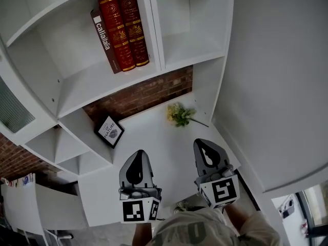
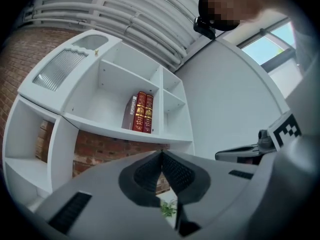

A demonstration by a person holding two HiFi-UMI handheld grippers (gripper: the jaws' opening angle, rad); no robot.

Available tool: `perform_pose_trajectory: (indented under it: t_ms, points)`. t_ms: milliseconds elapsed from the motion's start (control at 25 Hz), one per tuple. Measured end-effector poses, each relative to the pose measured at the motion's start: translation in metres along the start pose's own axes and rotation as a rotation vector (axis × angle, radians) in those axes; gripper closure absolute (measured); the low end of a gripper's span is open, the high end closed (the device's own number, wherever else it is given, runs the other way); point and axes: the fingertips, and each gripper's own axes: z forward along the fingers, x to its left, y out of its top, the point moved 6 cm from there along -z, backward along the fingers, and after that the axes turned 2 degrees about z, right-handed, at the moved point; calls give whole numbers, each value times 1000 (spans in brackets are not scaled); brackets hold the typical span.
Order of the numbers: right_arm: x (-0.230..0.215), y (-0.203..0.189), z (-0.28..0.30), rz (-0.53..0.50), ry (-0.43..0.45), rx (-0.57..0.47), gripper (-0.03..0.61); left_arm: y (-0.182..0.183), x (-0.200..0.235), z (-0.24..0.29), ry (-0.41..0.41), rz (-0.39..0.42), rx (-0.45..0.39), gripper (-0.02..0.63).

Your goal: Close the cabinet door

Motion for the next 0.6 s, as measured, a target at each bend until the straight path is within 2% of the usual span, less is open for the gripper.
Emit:
perform_pose_trajectory:
  t_ms: [360,600]
  points:
    - [7,-3,5,-5,40,-4,561,-4,3,-9,43,7,8,601]
    - [10,-1,6,-9,36,-5,561,-2,11,-16,66,4,14,601]
